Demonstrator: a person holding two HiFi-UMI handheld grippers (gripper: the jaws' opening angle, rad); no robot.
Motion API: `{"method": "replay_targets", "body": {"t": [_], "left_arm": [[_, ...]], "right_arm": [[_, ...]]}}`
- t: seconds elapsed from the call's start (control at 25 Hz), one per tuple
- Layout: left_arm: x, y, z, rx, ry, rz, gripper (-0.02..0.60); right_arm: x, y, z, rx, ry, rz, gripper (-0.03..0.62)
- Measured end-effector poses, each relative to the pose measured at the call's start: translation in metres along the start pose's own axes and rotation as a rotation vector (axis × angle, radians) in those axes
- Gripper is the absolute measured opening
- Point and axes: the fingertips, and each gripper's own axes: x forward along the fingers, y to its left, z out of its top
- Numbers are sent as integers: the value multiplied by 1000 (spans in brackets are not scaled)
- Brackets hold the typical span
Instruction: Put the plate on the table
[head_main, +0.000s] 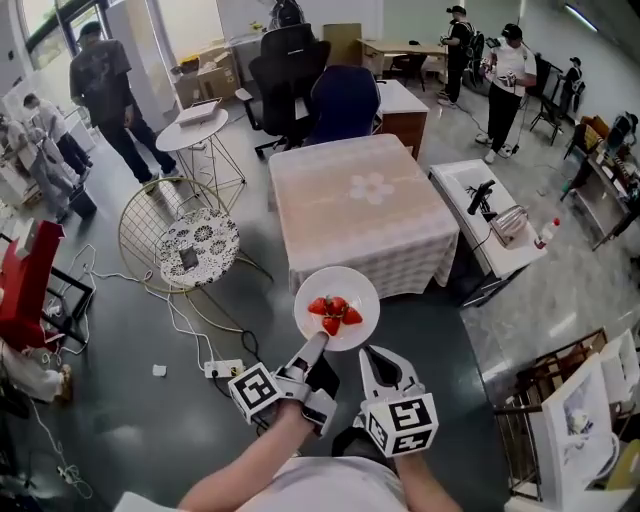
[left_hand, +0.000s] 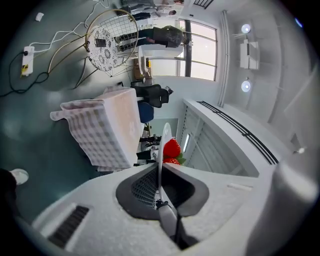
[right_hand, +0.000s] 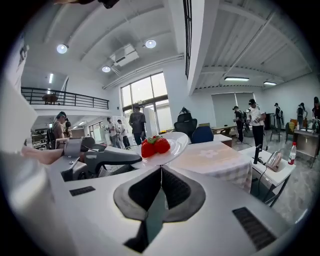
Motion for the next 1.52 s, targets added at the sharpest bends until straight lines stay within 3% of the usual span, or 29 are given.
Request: {"method": "replay_targets", "body": {"t": [0.44, 0.96, 1.32, 1.52], "left_arm": [[76, 1, -21, 19, -76, 25, 14], [105, 8, -21, 0, -89, 44, 14], [138, 38, 34, -34, -86, 39, 14], [157, 42, 85, -15, -93, 32, 14]], "right_arm": [[19, -91, 12, 9, -10, 82, 5], [41, -111, 16, -5, 17, 126, 5], [109, -119, 21, -15, 44, 92, 5], [165, -107, 28, -21, 76, 109, 5]]}}
